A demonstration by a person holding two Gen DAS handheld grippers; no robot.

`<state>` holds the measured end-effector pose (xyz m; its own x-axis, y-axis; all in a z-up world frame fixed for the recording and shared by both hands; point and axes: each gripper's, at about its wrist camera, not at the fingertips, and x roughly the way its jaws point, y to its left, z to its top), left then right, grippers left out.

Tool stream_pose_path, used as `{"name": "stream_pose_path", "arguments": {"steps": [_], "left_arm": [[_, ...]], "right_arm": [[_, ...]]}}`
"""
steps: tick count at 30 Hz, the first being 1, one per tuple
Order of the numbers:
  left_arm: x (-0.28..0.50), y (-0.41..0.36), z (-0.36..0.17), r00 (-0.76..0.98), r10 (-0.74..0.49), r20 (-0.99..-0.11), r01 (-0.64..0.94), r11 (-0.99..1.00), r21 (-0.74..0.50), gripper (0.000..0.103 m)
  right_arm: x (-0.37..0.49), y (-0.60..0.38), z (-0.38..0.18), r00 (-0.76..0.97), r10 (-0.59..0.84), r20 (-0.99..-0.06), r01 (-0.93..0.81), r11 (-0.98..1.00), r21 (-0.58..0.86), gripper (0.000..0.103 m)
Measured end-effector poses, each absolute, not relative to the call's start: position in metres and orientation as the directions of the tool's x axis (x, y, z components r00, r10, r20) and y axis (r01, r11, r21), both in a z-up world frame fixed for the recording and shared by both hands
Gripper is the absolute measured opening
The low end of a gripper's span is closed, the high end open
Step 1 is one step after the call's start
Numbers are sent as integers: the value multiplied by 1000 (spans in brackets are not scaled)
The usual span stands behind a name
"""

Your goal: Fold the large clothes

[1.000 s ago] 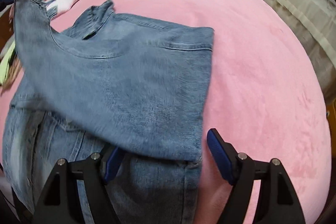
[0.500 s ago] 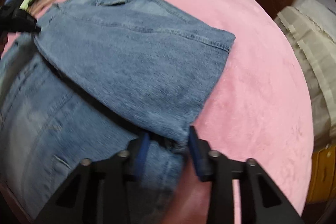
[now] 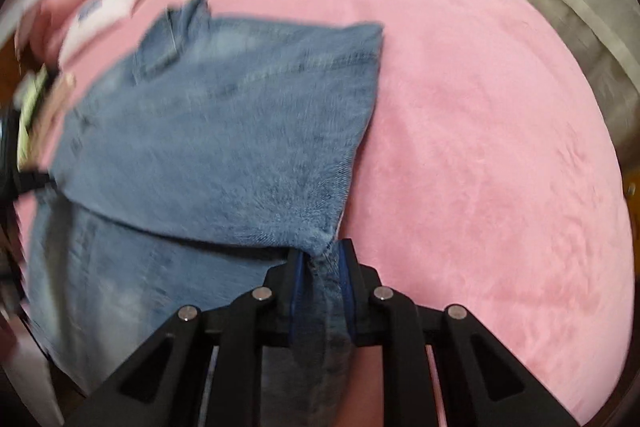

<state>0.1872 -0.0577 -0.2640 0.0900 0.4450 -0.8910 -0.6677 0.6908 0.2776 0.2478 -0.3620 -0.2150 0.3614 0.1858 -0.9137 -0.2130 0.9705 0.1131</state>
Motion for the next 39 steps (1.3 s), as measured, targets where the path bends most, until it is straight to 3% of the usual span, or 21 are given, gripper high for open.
{"name": "stream_pose_path", "arguments": {"steps": [4, 8, 11, 15, 17, 21, 23, 27, 30, 34, 39], "left_arm": [[175, -90, -244, 173, 353, -920, -630, 757, 172, 30], [189, -141, -247, 254, 77, -964, -519, 852, -68, 30], [208, -171, -256, 248, -42, -968, -455, 877, -155, 29], [229, -193, -271, 206, -69, -976, -413, 898, -150, 20], [235, -195, -281, 164, -92, -982, -409, 900, -152, 8], [238, -186, -297, 121, -175, -977, -404, 890, -209, 8], [236, -181, -298, 127, -184, -975, -402, 889, -220, 7], [229, -150, -298, 139, -85, -987, -451, 881, -140, 6], [217, -117, -300, 155, -80, -985, -544, 825, -153, 4], [205, -85, -298, 170, -6, -985, -622, 775, -112, 1], [211, -87, -306, 113, 70, -991, -623, 782, -15, 1]], "right_arm": [[242, -364, -202, 399, 336, -853, -177, 941, 288, 14], [257, -342, -207, 390, 409, -825, -144, 912, 384, 7], [256, -311, -201, 373, 452, -810, -199, 892, 406, 7], [251, -277, -207, 309, 521, -796, -223, 853, 472, 7], [253, -266, -220, 275, 555, -785, -209, 832, 514, 5], [275, -246, -256, 143, 585, -798, -207, 806, 554, 1], [286, -245, -268, 97, 540, -836, -214, 832, 513, 0], [296, -268, -272, 73, 522, -850, -221, 839, 497, 0], [295, -310, -268, 125, 379, -917, -225, 911, 346, 0], [300, -384, -266, 152, 409, -900, -68, 913, 403, 0], [304, -373, -271, 160, 376, -913, -70, 926, 370, 0]]}}
